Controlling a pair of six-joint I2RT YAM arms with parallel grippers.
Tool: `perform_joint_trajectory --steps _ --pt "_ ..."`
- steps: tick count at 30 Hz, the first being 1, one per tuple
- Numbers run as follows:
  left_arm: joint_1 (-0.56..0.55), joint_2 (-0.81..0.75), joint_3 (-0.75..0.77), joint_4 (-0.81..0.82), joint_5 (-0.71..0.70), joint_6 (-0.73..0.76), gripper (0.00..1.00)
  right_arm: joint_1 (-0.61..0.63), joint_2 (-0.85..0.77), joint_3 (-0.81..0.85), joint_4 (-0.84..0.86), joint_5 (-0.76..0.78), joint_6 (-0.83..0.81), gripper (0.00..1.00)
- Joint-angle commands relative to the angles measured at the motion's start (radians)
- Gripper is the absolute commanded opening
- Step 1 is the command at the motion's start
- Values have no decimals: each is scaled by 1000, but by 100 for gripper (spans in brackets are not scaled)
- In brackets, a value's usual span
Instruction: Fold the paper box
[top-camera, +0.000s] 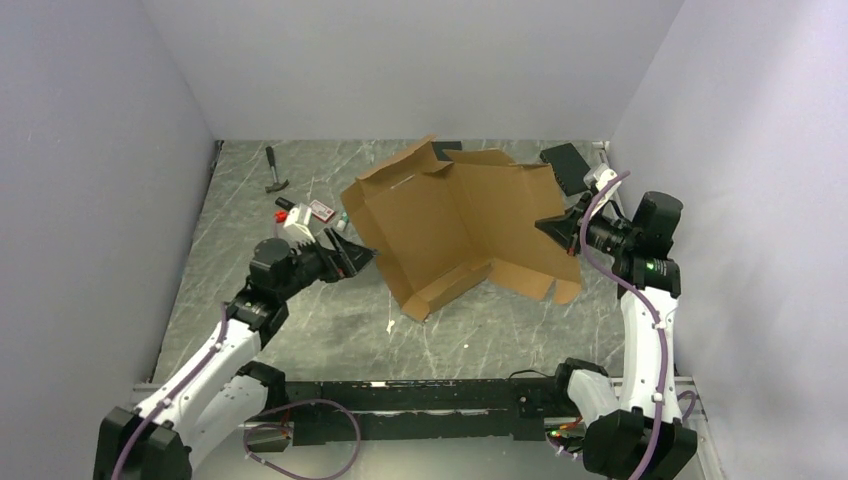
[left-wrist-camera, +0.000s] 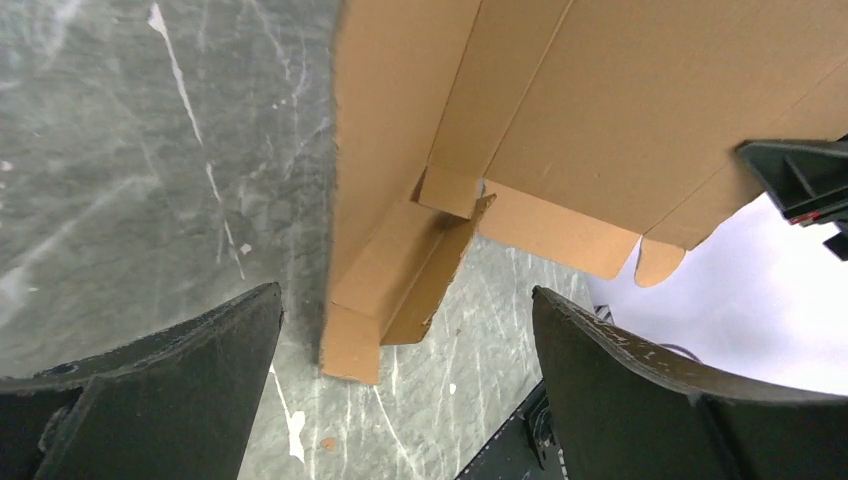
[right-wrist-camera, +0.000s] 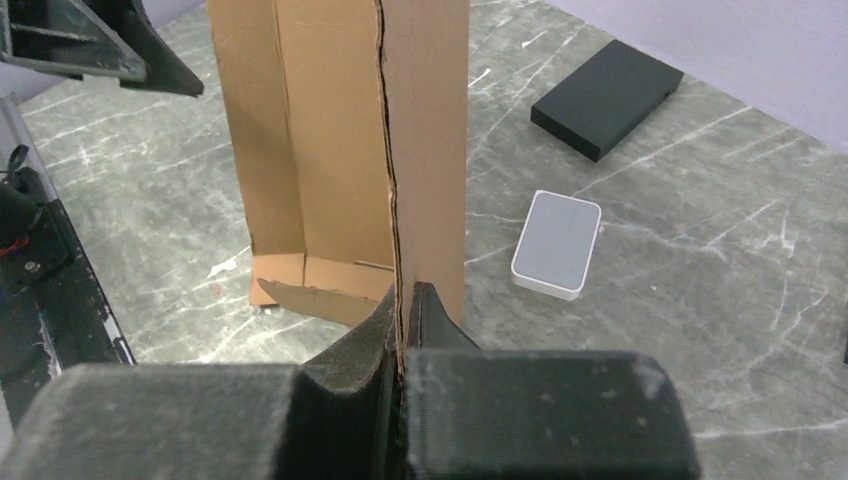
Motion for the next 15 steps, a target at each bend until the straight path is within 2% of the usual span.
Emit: perform_joint_trajectory --steps 1,9,15 --pt "-124 73 48 85 -179 5 99 -4 -15 -8 67 -48 35 0" --pt "-272 205 151 -52 -479 34 83 -4 -12 -29 107 -42 76 0" --pt "-298 258 161 -41 -505 15 79 -4 -10 -38 121 -37 83 0"
